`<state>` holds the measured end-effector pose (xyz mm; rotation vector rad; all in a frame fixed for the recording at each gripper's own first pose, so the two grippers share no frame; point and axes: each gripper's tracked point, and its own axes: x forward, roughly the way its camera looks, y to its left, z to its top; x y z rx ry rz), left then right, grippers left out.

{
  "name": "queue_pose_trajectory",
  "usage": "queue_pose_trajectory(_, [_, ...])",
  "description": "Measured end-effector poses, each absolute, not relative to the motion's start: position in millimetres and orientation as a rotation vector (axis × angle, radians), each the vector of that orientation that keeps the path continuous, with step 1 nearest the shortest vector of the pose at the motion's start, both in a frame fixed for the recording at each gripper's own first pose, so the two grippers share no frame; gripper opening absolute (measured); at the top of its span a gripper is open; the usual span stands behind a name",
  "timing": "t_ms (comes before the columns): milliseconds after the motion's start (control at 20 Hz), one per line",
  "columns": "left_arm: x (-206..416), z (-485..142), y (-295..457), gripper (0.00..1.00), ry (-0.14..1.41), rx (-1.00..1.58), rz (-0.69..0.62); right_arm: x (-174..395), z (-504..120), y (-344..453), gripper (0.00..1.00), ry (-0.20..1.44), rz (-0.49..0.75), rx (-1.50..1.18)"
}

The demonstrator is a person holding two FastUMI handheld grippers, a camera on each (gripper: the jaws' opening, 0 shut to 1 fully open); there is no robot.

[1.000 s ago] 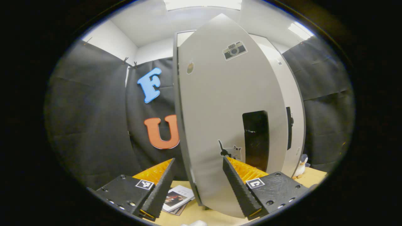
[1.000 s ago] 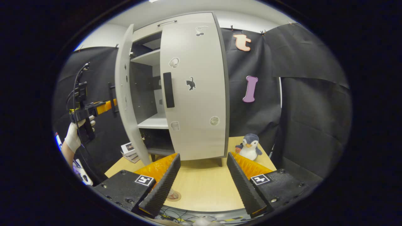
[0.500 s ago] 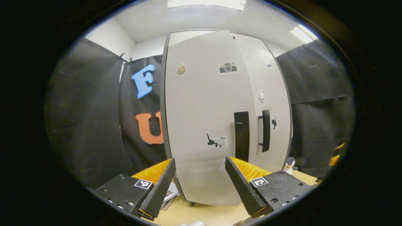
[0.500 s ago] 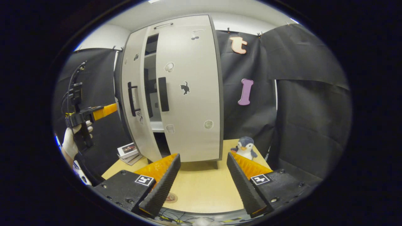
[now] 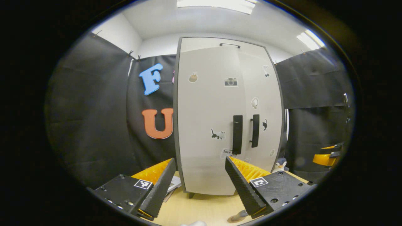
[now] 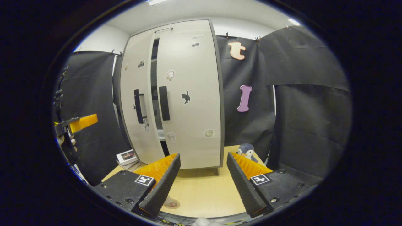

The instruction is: Grasp the bottle in the cabinet with the left hand and place it on the coaster, then close the right door with the right hand and the left door with the left hand.

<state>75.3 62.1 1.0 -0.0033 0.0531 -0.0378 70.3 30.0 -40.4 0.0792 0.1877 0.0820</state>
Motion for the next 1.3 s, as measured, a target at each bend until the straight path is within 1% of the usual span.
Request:
queue_pose_trajectory(150, [54,-17,83,0.98,0.097,-0.016,0.022,70,-37,38,0.97,0.176,0.091,0.07])
queue_pose_trajectory(200, [47,-21,88,1.0,0.1,-0.016,0.042,69,-37,41,0.97,0.17,0.09,0.065])
queue_pose_trajectory(300, [35,-35,95,1.0,0.126,-0.009,0.078,68,-38,42,0.97,0.155,0.072,0.062])
queue_pose_trajectory(350, [29,-41,97,0.92,0.135,-0.001,0.086,67,-38,44,0.95,0.15,0.072,0.065])
queue_pose_trajectory(400, [25,-44,96,0.96,0.141,0.007,0.088,68,-40,46,0.95,0.152,0.072,0.065])
queue_pose_trajectory(450, [22,-47,93,1.0,0.152,0.014,0.084,67,-40,47,0.95,0.154,0.074,0.062])
queue_pose_trajectory(650, [18,-44,79,1.0,0.141,-0.006,0.054,65,-34,52,0.98,0.14,0.079,0.061])
queue_pose_trajectory(700, [16,-41,78,0.96,0.136,-0.005,0.049,63,-32,54,0.96,0.135,0.086,0.058])
queue_pose_trajectory(750, [15,-39,76,0.96,0.131,-0.004,0.045,62,-31,54,0.96,0.131,0.085,0.053])
queue_pose_trajectory(800, [15,-37,74,1.0,0.129,-0.005,0.036,61,-29,54,0.97,0.123,0.083,0.047])
queue_pose_trajectory(950, [13,-31,66,1.0,0.112,-0.017,0.011,59,-23,53,0.97,0.107,0.079,0.052])
queue_pose_trajectory(1000, [12,-29,67,1.0,0.109,-0.017,0.009,58,-22,53,0.95,0.104,0.079,0.054])
queue_pose_trajectory(1050, [12,-27,67,0.96,0.105,-0.013,0.007,56,-19,52,0.97,0.098,0.079,0.055])
queue_pose_trajectory(1150, [11,-25,64,0.96,0.102,-0.009,0.002,53,-17,49,0.95,0.09,0.072,0.041])
queue_pose_trajectory(1200, [11,-25,63,1.0,0.102,-0.008,-0.003,52,-17,49,0.95,0.086,0.072,0.035])
queue_pose_trajectory(1250, [12,-24,61,1.0,0.103,-0.007,-0.007,51,-17,49,0.97,0.085,0.071,0.03])
queue_pose_trajectory(1300, [12,-23,58,1.0,0.103,-0.005,-0.013,51,-17,48,0.97,0.084,0.07,0.028])
